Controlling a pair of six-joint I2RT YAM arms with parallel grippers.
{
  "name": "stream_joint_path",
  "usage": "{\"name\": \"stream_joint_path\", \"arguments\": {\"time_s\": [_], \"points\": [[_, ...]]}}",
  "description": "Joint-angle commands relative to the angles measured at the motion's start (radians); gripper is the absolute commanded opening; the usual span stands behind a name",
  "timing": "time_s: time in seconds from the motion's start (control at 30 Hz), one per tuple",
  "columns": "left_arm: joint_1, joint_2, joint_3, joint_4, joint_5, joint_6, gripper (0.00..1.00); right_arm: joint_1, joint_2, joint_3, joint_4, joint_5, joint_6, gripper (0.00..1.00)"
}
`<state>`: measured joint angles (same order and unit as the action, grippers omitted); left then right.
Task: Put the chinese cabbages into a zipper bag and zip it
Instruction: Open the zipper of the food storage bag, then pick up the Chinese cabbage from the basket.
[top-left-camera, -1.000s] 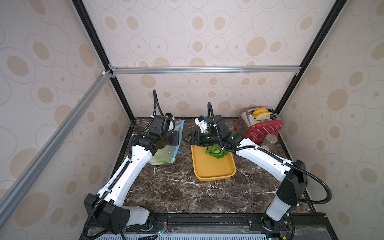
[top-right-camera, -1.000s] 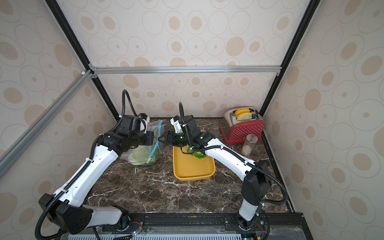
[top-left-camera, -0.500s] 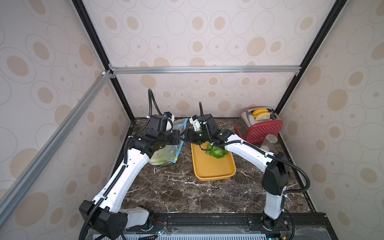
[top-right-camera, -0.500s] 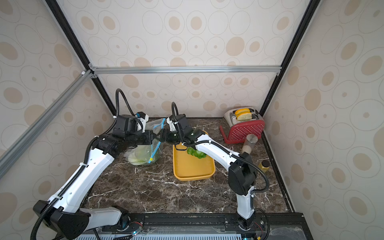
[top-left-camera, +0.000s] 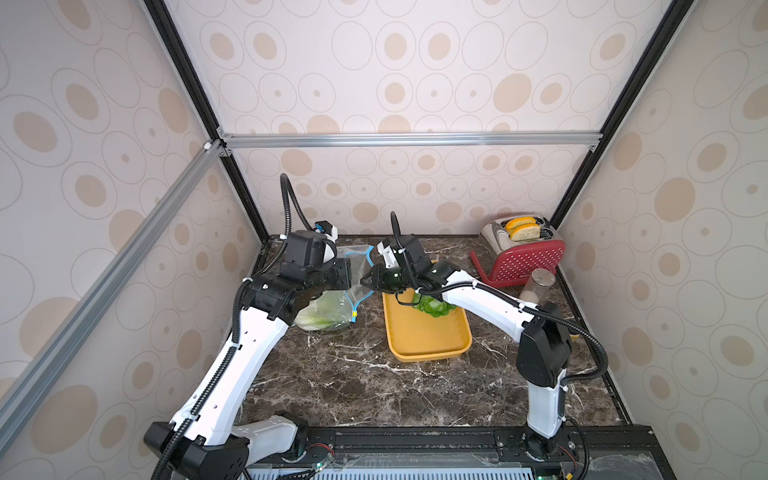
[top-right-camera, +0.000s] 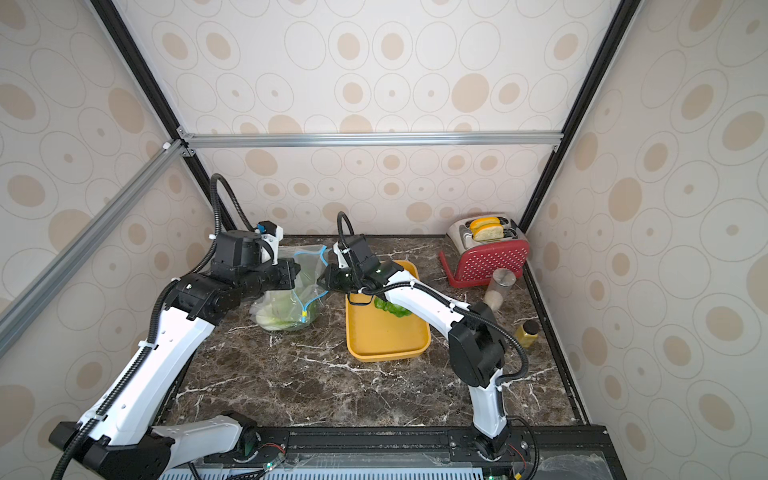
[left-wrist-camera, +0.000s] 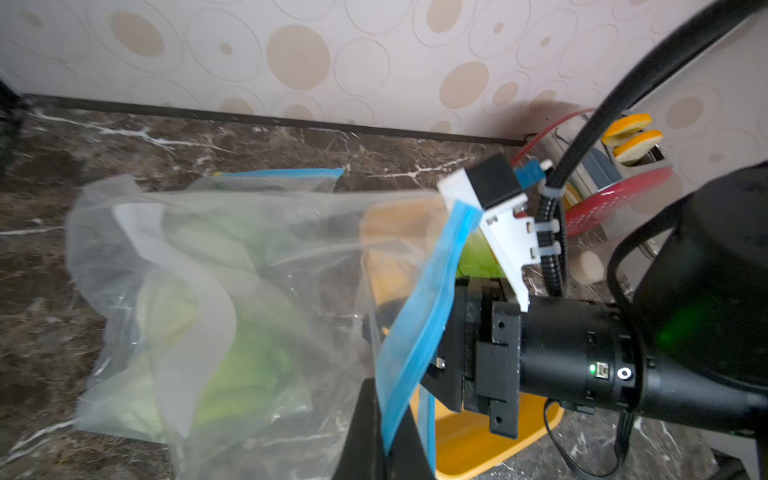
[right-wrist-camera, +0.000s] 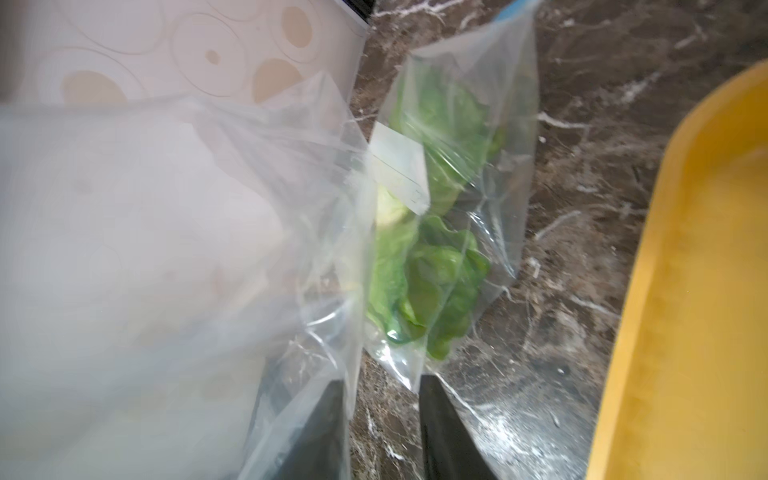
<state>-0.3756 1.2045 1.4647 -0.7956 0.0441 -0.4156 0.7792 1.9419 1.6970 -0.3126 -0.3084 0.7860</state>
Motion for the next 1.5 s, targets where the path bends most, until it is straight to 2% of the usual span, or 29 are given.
{"name": "stream_joint_path", "arguments": {"time_s": [0.0, 0.1, 0.2, 0.27, 0.53, 0.73, 0.87, 0.97, 1.13, 1.33, 1.47], "points": [[0.004, -0.014, 0.116, -0.105, -0.173, 0.076, 0.00, 0.005, -0.056, -0.064, -0.086, 0.090, -0.026, 0.32], [0.004, 0.013, 0.174, -0.165, -0.187, 0.102, 0.00, 0.005, -0.083, -0.104, -0.093, 0.115, -0.035, 0.31], [0.004, 0.007, 0.138, -0.128, -0.092, 0.087, 0.00, 0.018, -0.096, -0.098, -0.093, 0.125, -0.039, 0.31], [0.004, 0.007, 0.103, -0.102, -0.040, 0.072, 0.00, 0.027, -0.098, -0.094, -0.058, 0.087, -0.023, 0.33], [0.004, 0.016, 0.009, -0.028, 0.057, 0.004, 0.00, 0.034, -0.132, -0.061, -0.055, 0.036, -0.041, 0.45], [0.003, 0.049, 0.003, -0.031, 0.070, -0.004, 0.00, 0.030, -0.245, -0.054, -0.107, 0.052, -0.105, 0.60], [0.004, 0.070, -0.005, -0.002, 0.078, -0.023, 0.00, -0.023, -0.334, -0.059, -0.204, 0.070, -0.154, 0.67], [0.004, 0.095, -0.004, 0.023, 0.097, -0.037, 0.00, -0.101, -0.373, -0.071, -0.303, 0.122, -0.208, 0.74], [-0.007, 0.138, -0.016, 0.084, 0.146, -0.073, 0.00, -0.213, -0.270, -0.018, -0.497, 0.256, -0.327, 0.85], [-0.025, 0.168, -0.035, 0.121, 0.152, -0.068, 0.00, -0.226, -0.074, 0.119, -0.583, 0.333, -0.387, 0.99], [-0.024, 0.175, -0.052, 0.137, 0.143, -0.066, 0.00, -0.237, 0.054, 0.211, -0.641, 0.422, -0.392, 1.00]]}}
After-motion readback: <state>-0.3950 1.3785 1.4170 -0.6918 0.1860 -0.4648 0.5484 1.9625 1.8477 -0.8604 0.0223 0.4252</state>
